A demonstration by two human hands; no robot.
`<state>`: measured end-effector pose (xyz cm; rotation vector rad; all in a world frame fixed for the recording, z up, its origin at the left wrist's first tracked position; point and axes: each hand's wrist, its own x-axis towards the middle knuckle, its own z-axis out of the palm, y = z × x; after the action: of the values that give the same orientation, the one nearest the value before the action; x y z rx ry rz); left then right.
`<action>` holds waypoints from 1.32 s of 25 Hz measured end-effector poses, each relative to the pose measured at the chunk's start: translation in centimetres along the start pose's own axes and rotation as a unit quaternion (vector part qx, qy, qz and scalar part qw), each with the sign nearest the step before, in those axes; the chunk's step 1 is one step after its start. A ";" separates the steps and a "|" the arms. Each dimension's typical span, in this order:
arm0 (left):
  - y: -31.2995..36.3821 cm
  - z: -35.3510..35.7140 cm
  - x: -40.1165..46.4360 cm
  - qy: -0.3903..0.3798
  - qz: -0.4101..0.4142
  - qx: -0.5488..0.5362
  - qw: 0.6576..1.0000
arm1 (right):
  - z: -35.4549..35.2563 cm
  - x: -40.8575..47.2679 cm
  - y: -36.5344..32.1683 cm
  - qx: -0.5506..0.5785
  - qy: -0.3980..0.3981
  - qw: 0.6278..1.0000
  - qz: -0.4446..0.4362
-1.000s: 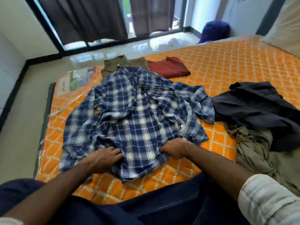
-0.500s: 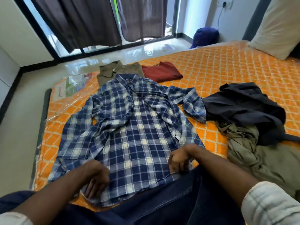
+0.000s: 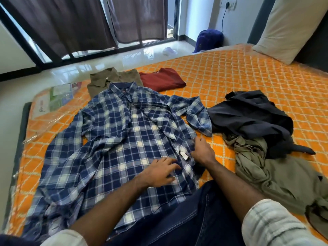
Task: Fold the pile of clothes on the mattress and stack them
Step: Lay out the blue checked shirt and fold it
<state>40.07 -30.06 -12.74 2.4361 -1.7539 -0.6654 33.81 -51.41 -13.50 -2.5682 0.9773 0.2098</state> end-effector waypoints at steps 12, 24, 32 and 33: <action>1.5 3.1 2.1 0.023 0.001 0.122 0.992 | 1.6 0.1 -0.7 -0.184 0.007 0.978 -0.100; 3.3 3.8 2.3 -0.067 -0.009 0.117 0.991 | -2.6 3.2 6.8 0.217 -0.065 0.974 -0.004; 3.6 2.6 3.7 -0.088 0.082 -0.019 0.993 | -7.5 -1.4 8.6 0.777 -0.045 0.623 0.074; 3.7 1.8 3.6 -0.087 0.074 -0.087 0.990 | -8.0 -2.0 7.2 0.773 -0.068 0.628 0.058</action>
<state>37.07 -34.34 -14.36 2.1674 -1.8267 -0.9953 27.54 -58.29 -7.81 -0.8465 0.6666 -0.3141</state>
